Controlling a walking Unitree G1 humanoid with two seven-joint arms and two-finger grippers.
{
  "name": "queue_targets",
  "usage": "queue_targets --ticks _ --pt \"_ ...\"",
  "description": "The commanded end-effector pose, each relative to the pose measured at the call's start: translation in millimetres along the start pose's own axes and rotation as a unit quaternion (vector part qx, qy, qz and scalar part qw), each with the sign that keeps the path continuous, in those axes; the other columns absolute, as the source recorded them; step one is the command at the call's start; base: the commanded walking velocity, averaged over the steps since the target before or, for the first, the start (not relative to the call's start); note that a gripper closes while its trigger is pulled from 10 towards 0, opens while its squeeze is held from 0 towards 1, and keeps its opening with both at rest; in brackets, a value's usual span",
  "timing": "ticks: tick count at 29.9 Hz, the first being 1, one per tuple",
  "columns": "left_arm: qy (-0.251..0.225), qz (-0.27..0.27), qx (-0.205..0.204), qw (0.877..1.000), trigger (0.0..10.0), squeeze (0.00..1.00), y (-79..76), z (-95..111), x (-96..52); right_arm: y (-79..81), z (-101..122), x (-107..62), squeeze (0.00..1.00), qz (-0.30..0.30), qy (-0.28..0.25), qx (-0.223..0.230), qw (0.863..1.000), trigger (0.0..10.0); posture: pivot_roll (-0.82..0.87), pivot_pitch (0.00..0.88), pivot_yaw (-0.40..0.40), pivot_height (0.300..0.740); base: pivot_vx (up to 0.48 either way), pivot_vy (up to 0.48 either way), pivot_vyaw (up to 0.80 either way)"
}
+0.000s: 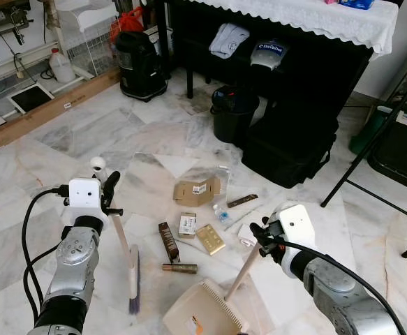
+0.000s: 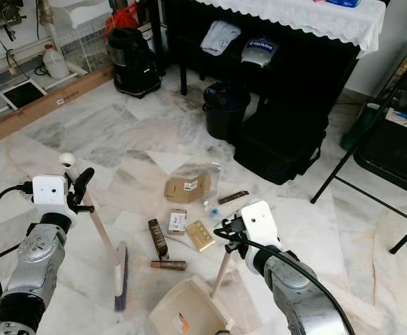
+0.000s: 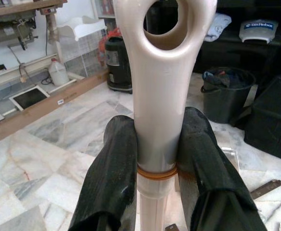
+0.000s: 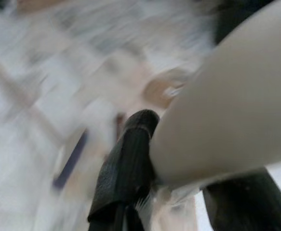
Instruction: Sweep floor
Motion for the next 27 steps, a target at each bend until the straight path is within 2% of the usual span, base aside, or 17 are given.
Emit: queue_targets --ticks 1,3,5,11,19,27 --pt "-0.017 0.001 0.005 1.0 10.0 0.0 2.9 8 3.9 -19.9 13 -1.4 0.0 -0.055 -0.03 -0.019 0.998 10.0 -0.07 0.107 -0.002 0.74 0.0 0.0 0.0" --pt "-0.018 0.0 0.005 1.0 10.0 0.0 0.5 9 4.0 -32.3 18 0.3 0.0 -0.115 -0.051 -0.025 0.992 10.0 -0.07 0.109 -0.002 0.74 0.0 0.0 0.0" --pt "-0.018 -0.001 0.004 1.0 10.0 0.0 -0.8 9 3.8 -36.8 20 0.5 0.0 -0.141 -0.061 -0.034 0.987 10.0 -0.07 0.109 -0.002 0.74 0.0 0.0 0.0" --pt "-0.02 -0.007 0.009 1.0 10.0 0.0 -3.7 9 2.9 -48.7 25 -3.0 0.0 -0.221 -0.116 0.017 0.968 10.0 -0.07 0.111 -0.002 0.74 0.0 0.0 0.0" --pt "-0.013 -0.014 0.006 1.0 10.0 0.0 -10.4 5 1.5 -54.5 10 1.7 0.0 -0.262 -0.136 0.047 0.954 10.0 -0.07 0.109 -0.002 0.74 0.0 0.0 0.0" --pt "-0.005 -0.028 0.007 1.0 10.0 0.0 -15.9 0 -0.6 -59.6 -14 7.7 0.0 -0.29 -0.124 0.045 0.948 10.0 -0.06 0.107 0.008 0.74 0.0 0.0 0.0"
Point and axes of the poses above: a point about 5 cm out from each wrist's last joint towards the gripper, its own x axis pointing out of the wrist towards the gripper, its own z axis along the axis of the wrist's last joint, y = z × x, the point moved 4 cm from there along x, pointing out of the wrist towards the gripper
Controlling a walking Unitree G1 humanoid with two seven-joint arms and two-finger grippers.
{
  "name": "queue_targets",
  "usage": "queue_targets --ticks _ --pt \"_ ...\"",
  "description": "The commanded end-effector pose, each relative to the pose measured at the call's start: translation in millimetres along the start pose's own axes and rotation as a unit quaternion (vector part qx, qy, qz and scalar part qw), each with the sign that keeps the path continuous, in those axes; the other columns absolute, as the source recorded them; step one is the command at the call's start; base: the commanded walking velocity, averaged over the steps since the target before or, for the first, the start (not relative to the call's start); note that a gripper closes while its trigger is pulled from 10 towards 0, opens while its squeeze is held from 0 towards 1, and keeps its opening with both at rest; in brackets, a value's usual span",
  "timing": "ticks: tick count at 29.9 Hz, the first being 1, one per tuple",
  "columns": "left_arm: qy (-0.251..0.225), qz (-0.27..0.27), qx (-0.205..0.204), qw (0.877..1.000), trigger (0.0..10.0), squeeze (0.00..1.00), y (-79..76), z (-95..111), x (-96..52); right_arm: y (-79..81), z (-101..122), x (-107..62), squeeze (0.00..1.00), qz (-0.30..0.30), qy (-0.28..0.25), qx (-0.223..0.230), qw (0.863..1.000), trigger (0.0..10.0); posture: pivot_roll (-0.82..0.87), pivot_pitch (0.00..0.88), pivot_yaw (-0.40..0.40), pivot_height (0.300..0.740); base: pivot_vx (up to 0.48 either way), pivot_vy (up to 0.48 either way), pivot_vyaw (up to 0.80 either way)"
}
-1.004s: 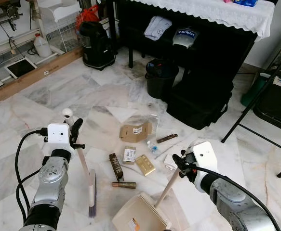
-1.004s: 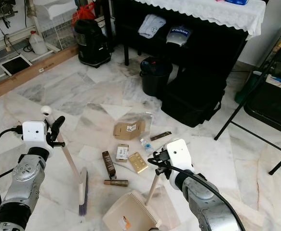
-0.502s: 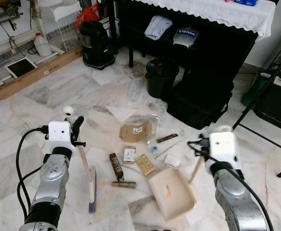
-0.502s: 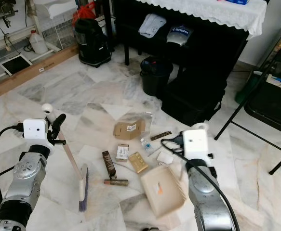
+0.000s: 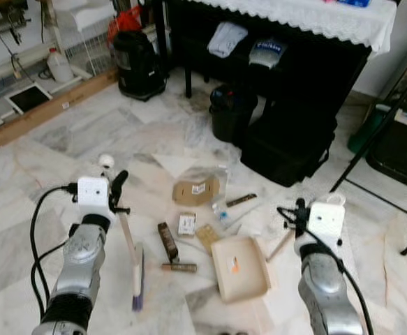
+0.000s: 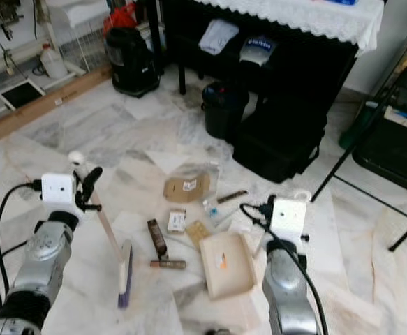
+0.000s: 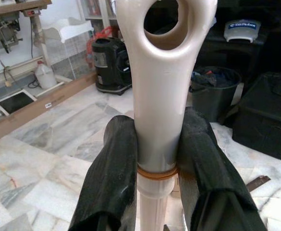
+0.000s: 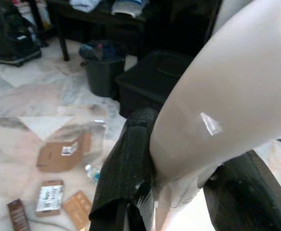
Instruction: Sweep floor
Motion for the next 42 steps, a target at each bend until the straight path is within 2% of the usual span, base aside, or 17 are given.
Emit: queue_targets --ticks 1,7,16,26,31,36,42 --pt "-0.002 -0.006 0.008 1.0 10.0 0.0 -1.7 -1 -2.7 -7.4 4 2.7 0.0 -0.022 -0.022 0.003 1.0 10.0 -0.06 0.107 0.008 0.74 0.0 0.0 0.0" --pt "0.002 -0.008 0.01 1.0 10.0 0.0 0.4 -3 -4.1 -14.6 -13 2.4 0.0 -0.045 -0.013 0.018 0.999 10.0 -0.05 0.102 0.018 0.74 0.0 0.0 0.0" --pt "0.018 -0.009 0.004 1.0 10.0 0.0 2.1 -10 -6.3 -12.3 -30 2.8 0.0 -0.052 -0.005 0.022 0.998 10.0 -0.05 0.102 0.021 0.74 0.0 0.0 0.0" --pt "0.032 -0.011 -0.032 0.999 10.0 0.0 1.1 -16 -7.2 -2.4 -45 7.0 0.0 -0.04 0.022 0.069 0.997 10.0 -0.04 0.103 0.017 0.74 0.0 0.0 0.0" --pt "0.05 -0.012 -0.046 0.998 10.0 0.0 5.4 -20 -7.1 6.3 -52 9.4 0.0 -0.027 0.045 0.135 0.989 10.0 -0.04 0.109 0.012 0.74 0.0 0.0 0.0" --pt "0.057 -0.012 -0.065 0.996 10.0 0.0 7.3 -22 -6.9 8.7 -52 11.6 0.0 -0.024 0.047 0.141 0.989 10.0 -0.04 0.11 0.009 0.74 0.0 0.0 0.0" --pt "0.07 -0.033 -0.11 0.991 10.0 0.0 1.6 -23 -5.8 11.6 -54 13.8 0.0 -0.014 0.053 0.143 0.988 10.0 -0.04 0.109 0.001 0.74 0.0 0.0 0.0"
Point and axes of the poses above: a point about 5 cm out from each wrist's last joint towards the gripper, its own x axis pointing out of the wrist towards the gripper, its own z axis along the axis of the wrist's last joint, y = z × x, the point moved 4 cm from there along x, pointing out of the wrist towards the gripper
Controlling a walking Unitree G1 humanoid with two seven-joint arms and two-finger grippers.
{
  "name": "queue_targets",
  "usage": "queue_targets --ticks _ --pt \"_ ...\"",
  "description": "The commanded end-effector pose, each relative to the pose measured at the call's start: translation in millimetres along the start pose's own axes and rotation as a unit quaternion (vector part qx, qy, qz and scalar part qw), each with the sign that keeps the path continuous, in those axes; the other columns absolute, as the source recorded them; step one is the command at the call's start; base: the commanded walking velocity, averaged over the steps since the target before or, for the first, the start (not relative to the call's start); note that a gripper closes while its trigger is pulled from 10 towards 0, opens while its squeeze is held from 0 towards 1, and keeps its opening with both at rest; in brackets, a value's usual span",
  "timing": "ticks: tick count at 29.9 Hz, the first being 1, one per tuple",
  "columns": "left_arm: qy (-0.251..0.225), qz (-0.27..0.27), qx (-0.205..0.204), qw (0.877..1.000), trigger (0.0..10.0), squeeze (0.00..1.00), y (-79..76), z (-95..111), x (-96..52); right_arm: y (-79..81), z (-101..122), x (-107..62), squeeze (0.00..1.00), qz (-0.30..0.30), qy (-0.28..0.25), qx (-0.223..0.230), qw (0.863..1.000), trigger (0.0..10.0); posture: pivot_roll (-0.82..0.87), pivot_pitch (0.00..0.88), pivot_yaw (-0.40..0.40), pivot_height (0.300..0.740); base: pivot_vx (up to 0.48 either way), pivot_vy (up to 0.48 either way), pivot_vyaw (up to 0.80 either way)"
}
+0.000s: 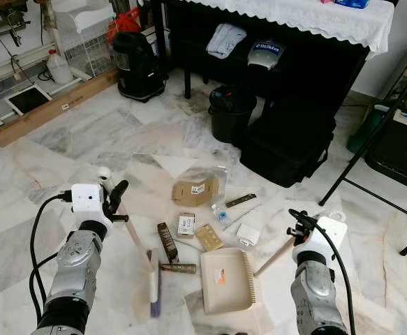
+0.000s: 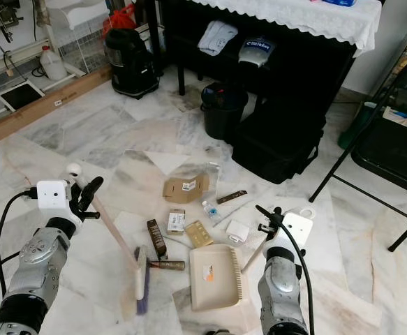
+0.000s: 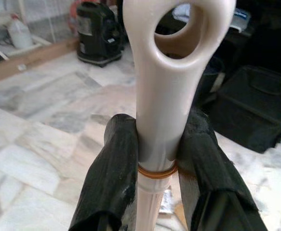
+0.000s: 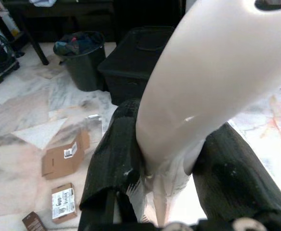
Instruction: Sweep floor
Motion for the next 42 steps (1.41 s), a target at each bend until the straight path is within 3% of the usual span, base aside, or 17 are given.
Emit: queue_targets --ticks 1,6,16,18,26,32,39,42 --pt "0.009 -0.009 -0.027 1.0 10.0 0.0 -2.7 -3 0.7 4.0 -15 -5.0 0.0 0.001 0.032 0.028 0.999 10.0 -0.04 0.109 0.001 0.74 0.0 0.0 0.0" --pt "0.014 -0.044 -0.047 0.998 10.0 0.0 -10.8 0 1.5 4.2 -15 -4.0 0.0 0.003 0.033 0.028 0.999 10.0 -0.03 0.109 -0.002 0.74 0.0 0.0 0.0" --pt "0.02 -0.075 -0.077 0.994 10.0 0.0 -12.8 5 1.0 9.5 -14 -1.8 0.0 0.01 0.033 0.02 0.999 10.0 -0.03 0.114 -0.004 0.74 0.0 0.0 0.0" --pt "0.023 -0.074 -0.07 0.995 10.0 0.0 -11.4 4 0.3 8.0 -14 -0.6 0.0 0.008 0.04 -0.011 0.999 10.0 -0.03 0.117 -0.004 0.74 0.0 0.0 0.0" --pt "0.024 -0.063 -0.069 0.995 10.0 0.0 -8.5 4 -0.5 -2.2 8 6.2 0.0 -0.018 0.012 -0.049 0.999 10.0 -0.04 0.125 -0.01 0.74 0.0 0.0 0.0" --pt "0.025 -0.059 -0.069 0.996 10.0 0.0 -9.5 2 -0.4 -9.0 19 10.0 0.0 -0.05 0.014 -0.043 0.998 10.0 -0.05 0.127 -0.013 0.74 0.0 0.0 0.0" --pt "0.021 -0.055 -0.072 0.996 10.0 0.0 -11.4 2 -0.2 1.7 32 10.8 0.0 -0.04 0.01 -0.039 0.998 10.0 -0.05 0.126 -0.023 0.74 0.0 0.0 0.0" --pt "-0.003 -0.046 -0.079 0.996 10.0 0.0 -8.4 14 2.4 0.9 29 11.2 0.0 -0.043 0.02 -0.04 0.998 10.0 -0.05 0.123 -0.026 0.74 0.0 0.0 0.0"
Point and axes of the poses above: a point about 5 cm out from each wrist's last joint towards the gripper, its own x axis pointing out of the wrist towards the gripper, its own z axis along the axis of the wrist's last joint, y = z × x, the point moved 4 cm from there along x, pointing out of the wrist towards the gripper
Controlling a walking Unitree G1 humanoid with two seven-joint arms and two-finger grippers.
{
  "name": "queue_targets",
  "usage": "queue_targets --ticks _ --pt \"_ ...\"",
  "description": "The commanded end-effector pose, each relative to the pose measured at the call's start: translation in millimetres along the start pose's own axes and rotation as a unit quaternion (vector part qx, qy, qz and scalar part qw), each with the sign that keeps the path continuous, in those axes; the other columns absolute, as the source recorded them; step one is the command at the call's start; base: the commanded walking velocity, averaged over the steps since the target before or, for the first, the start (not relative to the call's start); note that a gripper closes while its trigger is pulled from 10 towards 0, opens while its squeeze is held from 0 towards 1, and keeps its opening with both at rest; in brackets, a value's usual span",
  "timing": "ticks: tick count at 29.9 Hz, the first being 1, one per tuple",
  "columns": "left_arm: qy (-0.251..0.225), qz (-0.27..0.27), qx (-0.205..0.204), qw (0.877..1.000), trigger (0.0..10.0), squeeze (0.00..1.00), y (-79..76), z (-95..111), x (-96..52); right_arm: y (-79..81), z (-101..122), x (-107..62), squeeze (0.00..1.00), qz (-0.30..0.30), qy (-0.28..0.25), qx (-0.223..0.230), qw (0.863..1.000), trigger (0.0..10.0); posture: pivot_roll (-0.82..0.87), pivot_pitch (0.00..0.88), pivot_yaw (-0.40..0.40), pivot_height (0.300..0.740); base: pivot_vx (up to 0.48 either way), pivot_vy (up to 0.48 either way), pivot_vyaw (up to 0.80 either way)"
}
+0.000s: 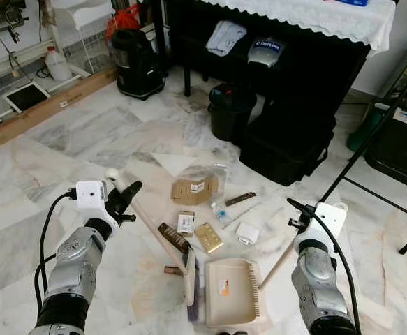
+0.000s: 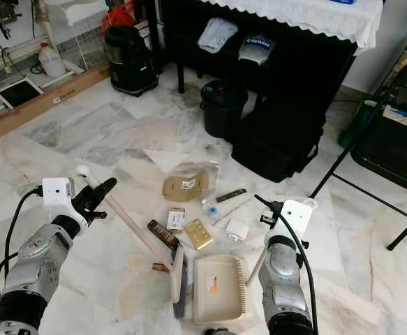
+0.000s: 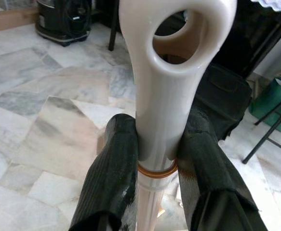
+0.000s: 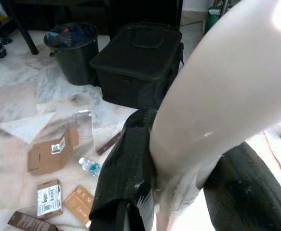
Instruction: Sweep floor
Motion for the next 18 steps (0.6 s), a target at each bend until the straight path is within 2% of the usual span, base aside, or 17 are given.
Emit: queue_targets --ticks 1,3,11,16,18 --pt "-0.033 0.008 -0.007 0.999 10.0 0.0 3.5 17 0.1 1.8 5 1.0 0.0 0.0 -0.005 0.002 1.0 10.0 -0.04 0.12 -0.027 0.74 0.0 0.0 0.0" --pt "-0.041 0.008 -0.01 0.999 10.0 0.0 4.1 22 0.1 1.7 4 0.9 0.0 0.0 -0.003 0.002 1.0 10.0 -0.04 0.12 -0.027 0.74 0.0 0.0 0.0" --pt "-0.117 0.03 -0.035 0.992 10.0 0.0 19.7 71 -6.2 0.7 -3 -1.2 0.0 0.003 0.013 -0.001 1.0 10.0 -0.03 0.106 -0.029 0.74 0.0 0.0 0.0" --pt "-0.148 0.05 -0.021 0.987 10.0 0.0 28.1 89 -9.5 0.6 -4 -1.4 0.0 0.003 0.015 -0.002 1.0 10.0 -0.03 0.099 -0.027 0.74 0.0 0.0 0.0" --pt "-0.183 0.1 -0.009 0.978 10.0 0.0 42.8 103 -15.1 0.4 -4 -1.7 0.0 0.003 0.015 -0.002 1.0 10.0 -0.03 0.093 -0.026 0.74 0.0 0.0 0.0"
Point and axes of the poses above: a point about 5 cm out from each wrist's last joint towards the gripper, its own x axis pointing out of the wrist towards the gripper, its own z axis along the axis of the wrist's last joint, y = z × x, the point moved 4 cm from there along x, pointing out of the wrist towards the gripper
